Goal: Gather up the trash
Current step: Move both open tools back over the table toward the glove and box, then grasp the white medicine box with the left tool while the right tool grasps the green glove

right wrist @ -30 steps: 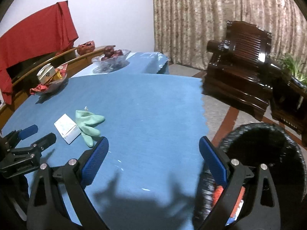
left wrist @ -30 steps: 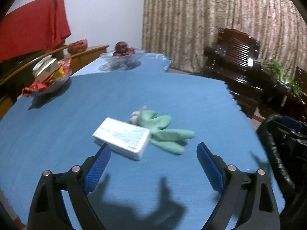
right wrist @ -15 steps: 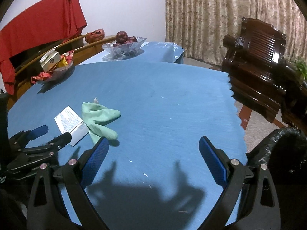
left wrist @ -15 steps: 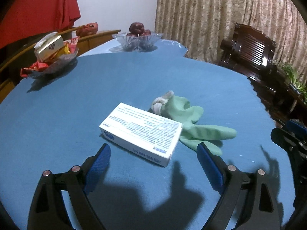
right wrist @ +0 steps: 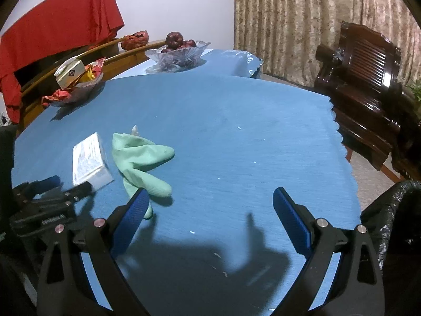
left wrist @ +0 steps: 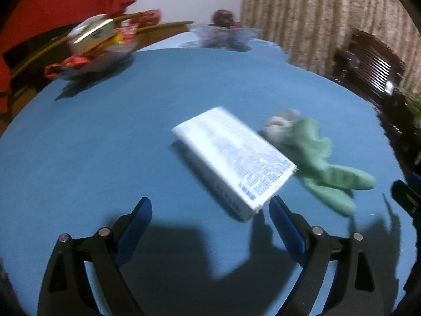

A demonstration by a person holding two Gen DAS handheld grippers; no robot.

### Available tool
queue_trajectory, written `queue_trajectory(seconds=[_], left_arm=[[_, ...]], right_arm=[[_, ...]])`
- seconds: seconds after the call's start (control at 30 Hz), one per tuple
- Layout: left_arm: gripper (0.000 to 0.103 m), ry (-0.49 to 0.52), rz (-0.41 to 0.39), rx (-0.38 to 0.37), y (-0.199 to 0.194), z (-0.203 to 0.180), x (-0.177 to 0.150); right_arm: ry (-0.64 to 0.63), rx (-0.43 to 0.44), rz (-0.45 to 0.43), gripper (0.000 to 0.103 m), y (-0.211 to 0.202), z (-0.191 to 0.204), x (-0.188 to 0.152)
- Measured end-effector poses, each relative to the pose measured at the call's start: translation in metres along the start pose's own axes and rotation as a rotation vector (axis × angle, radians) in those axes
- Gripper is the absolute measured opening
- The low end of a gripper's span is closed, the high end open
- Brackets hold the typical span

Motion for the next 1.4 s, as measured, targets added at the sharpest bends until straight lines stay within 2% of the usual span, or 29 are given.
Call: queue_trajectory(seconds=[0.1, 0.17, 0.4, 0.53, 0.67, 0.7, 0.83, 1.0, 1.27, 1.33, 1.4], left_arm=[[0.089, -0.036, -0.001, 0.042, -0.004, 0.024, -0.002], [0.089, -0.055, -0.014, 0.033, -0.009, 0.029, -0.001], [0.089, -0.056, -0.058, -0.075, -0.010, -0.001, 0.017], [0.089, -0.035, -0.050, -0.084, 0.008, -0.014, 0.026], [0.089, -0.024, -0.002, -0.064, 0.029, -0.016, 0.026], [0.087, -0.024, 0.009, -0.064, 0.033, -0.015, 0.025], [0.065, -0.049, 0.024, -0.088, 0.037, -0.005, 0.020], [0.061, -0.065, 0.007, -0.112, 0.030, 0.013, 0.019], [0.058, -0.050, -0.001, -0.096, 0.019, 0.036, 0.015], [0.058, -0.051, -0.005, -0.093, 0.016, 0.039, 0.015], [0.058, -0.046, -0.011, -0.090, 0.015, 0.041, 0.016]], right_arm=[[-0.004, 0.007, 0.001, 0.093, 0.003, 0.003, 0.000], [-0.008, 0.011, 0.001, 0.093, 0.006, 0.006, 0.001], [-0.011, 0.014, -0.010, 0.093, 0.022, 0.011, 0.011], [-0.007, 0.013, -0.013, 0.093, 0.029, 0.009, 0.015], [-0.017, 0.029, -0.008, 0.093, 0.035, 0.013, 0.015], [-0.019, 0.031, -0.007, 0.093, 0.036, 0.014, 0.015], [-0.023, 0.055, 0.003, 0.093, 0.043, 0.022, 0.014], [-0.034, 0.102, 0.012, 0.093, 0.051, 0.041, 0.016], [-0.066, 0.148, 0.058, 0.092, 0.074, 0.073, 0.017], [-0.075, 0.149, 0.086, 0.090, 0.083, 0.080, 0.014], [-0.083, 0.158, 0.122, 0.072, 0.090, 0.084, 0.010]])
Point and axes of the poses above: each gripper's, at about its wrist camera, not at the fingertips, and y roughly the way its jaws point, z to its left, x to its top, the point moved 4 cm from there along y, roughly the way its jaws point, and after that the axes turned 14 degrees about -z, right-handed, at the moved point
